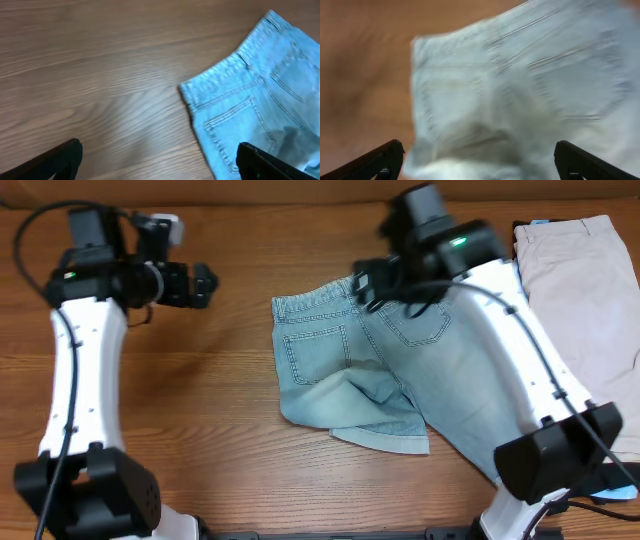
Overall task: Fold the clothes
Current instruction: 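Pull the denim shorts off the stack leftward onto the table center, then grasp the shorts waistband with left gripper and drag it left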
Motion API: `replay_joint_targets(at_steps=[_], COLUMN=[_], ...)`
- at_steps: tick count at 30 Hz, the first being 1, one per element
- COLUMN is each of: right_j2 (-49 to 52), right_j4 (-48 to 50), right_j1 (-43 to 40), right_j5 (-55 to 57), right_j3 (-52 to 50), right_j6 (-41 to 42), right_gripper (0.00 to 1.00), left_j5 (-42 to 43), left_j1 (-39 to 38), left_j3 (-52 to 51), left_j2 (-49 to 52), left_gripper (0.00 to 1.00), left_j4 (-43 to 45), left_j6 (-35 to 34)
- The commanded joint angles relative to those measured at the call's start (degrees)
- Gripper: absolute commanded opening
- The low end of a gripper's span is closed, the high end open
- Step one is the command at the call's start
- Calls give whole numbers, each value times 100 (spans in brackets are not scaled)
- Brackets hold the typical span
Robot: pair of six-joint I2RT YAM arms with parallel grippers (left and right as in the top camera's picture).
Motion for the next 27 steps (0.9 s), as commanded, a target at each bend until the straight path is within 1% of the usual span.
replay_joint_targets(at_steps=[1, 3, 4, 6, 9, 12, 15, 18, 20, 21, 23, 25, 27], right_j2=[-109, -103, -101, -98, -101, -98, -98, -98, -98, -98, -98, -98, -98], right_j4=[149, 181, 179, 142, 94, 31, 2, 4, 4, 4, 7, 7, 4], right_j1=[-634, -984, -1029, -1340, -1539, -1565, -1565, -1565, -1565, -1565, -1565, -1565, -1565], right_j5=[68, 66, 68, 66, 66, 68, 70, 68, 68, 70, 70, 70, 70], right_j3=[59, 4, 0, -15, -15, -15, -15, -15, -15, -15, -15, -15, -15], right_j6=[-83, -83, -83, -83, -83, -85, -85, -83, -83, -83, -83, -83, -83], right_gripper=[100, 100, 100, 100, 100, 99, 96, 93, 93, 92, 92, 92, 91], left_j5=[131, 133, 131, 136, 120, -516, -973, -1462, -1847, -1895, -1893, -1891, -1899], left_j1=[-354, -647, -726, -1097, -1486, -1823, -2002, -2074, -2081, -2079, -2081, -2085, -2109], left_j3=[31, 31, 31, 31, 31, 31, 33, 31, 31, 31, 31, 26, 13], left_j2=[527, 866, 949, 1311, 1631, 1928, 2122, 2291, 2363, 2396, 2398, 2402, 2457], left_gripper=[100, 100, 100, 100, 100, 100, 100, 93, 92, 91, 88, 82, 80], left_j4=[144, 304, 348, 739, 1180, 1423, 1460, 1447, 1443, 1440, 1399, 1379, 1381], left_j6=[177, 177, 177, 155, 151, -232, -540, -1182, -1720, -1849, -2050, -2059, -2050])
